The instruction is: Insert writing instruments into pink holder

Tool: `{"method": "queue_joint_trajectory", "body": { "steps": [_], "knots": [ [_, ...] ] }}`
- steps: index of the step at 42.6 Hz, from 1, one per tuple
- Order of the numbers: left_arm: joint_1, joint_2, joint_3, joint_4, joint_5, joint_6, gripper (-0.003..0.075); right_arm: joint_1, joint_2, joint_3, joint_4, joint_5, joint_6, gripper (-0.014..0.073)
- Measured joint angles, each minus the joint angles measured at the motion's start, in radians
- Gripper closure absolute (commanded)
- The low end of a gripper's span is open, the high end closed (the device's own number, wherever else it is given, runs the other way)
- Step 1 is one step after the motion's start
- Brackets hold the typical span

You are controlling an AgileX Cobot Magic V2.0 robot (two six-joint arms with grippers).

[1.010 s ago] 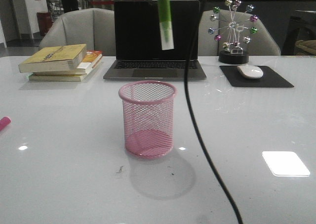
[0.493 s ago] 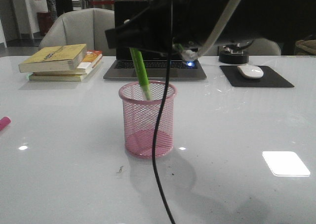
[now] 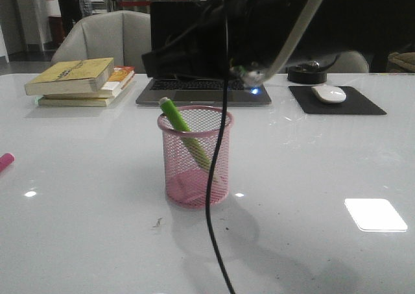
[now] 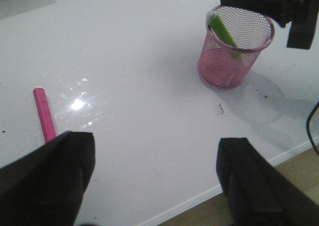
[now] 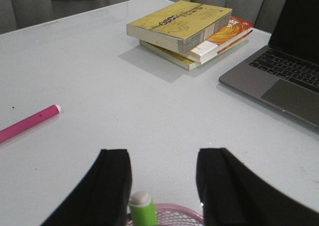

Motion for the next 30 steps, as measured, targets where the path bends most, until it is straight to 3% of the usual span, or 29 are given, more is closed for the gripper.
{"method": "queue_joint_trajectory", "body": {
  "steps": [6, 20, 30],
  "knots": [
    [0.0, 0.0, 0.0, 0.0, 0.0, 0.0, 0.0161, 0.0, -0.154, 0.0, 0.0, 0.229, -0.044, 0.0164],
    [0.0, 0.0, 0.0, 0.0, 0.0, 0.0, 0.0161, 0.0, -0.55, 0.004, 0.024, 0.924, -0.082, 0.0169],
    [0.0, 0.0, 0.0, 0.0, 0.0, 0.0, 0.016, 0.0, -0.751, 0.128, 0.087, 1.036, -0.082, 0.0169]
  ]
}}
